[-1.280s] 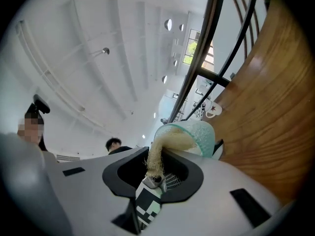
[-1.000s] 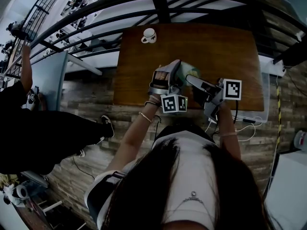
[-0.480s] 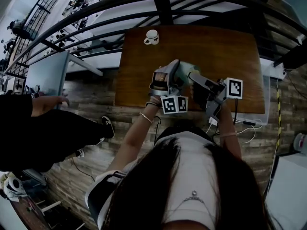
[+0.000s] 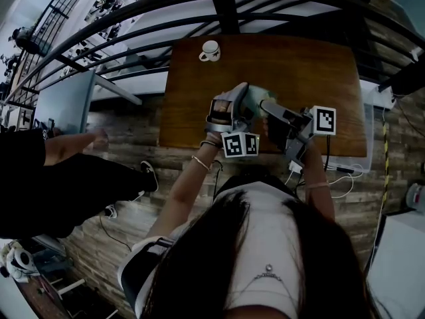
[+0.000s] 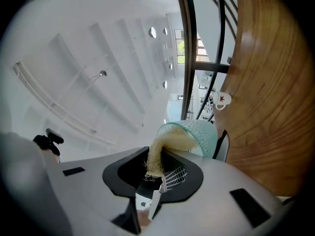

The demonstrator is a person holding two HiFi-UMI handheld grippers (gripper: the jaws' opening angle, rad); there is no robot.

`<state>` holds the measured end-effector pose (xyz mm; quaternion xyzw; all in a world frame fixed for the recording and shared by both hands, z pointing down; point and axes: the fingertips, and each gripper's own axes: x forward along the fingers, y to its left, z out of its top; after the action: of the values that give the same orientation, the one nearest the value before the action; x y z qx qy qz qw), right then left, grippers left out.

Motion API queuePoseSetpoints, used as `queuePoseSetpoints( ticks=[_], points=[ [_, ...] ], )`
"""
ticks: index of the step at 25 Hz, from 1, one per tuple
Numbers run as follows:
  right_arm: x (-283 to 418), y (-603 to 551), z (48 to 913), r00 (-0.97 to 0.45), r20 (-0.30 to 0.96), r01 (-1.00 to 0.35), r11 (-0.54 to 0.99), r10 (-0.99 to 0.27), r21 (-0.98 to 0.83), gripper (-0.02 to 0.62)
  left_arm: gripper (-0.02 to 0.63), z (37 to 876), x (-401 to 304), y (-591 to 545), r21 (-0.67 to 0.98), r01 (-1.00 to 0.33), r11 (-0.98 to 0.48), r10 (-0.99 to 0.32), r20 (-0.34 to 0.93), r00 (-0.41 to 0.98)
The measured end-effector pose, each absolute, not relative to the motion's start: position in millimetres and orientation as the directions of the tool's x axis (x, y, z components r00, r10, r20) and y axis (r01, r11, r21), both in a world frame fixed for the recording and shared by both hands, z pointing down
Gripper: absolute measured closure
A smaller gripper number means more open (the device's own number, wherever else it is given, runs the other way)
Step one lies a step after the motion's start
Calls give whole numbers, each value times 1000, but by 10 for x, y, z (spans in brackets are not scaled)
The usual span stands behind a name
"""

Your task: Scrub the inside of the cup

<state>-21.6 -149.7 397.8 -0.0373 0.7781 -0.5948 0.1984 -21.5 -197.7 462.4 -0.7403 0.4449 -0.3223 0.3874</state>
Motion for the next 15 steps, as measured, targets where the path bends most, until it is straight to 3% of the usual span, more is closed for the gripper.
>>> queuePoseSetpoints(
  ticks=[15],
  points=[
    [-299,-1318,4089,-990,-28,-37,458,-135,-888,509,272,4678,-149,-1921,-876,-329,-353,-883,196,426]
  ],
)
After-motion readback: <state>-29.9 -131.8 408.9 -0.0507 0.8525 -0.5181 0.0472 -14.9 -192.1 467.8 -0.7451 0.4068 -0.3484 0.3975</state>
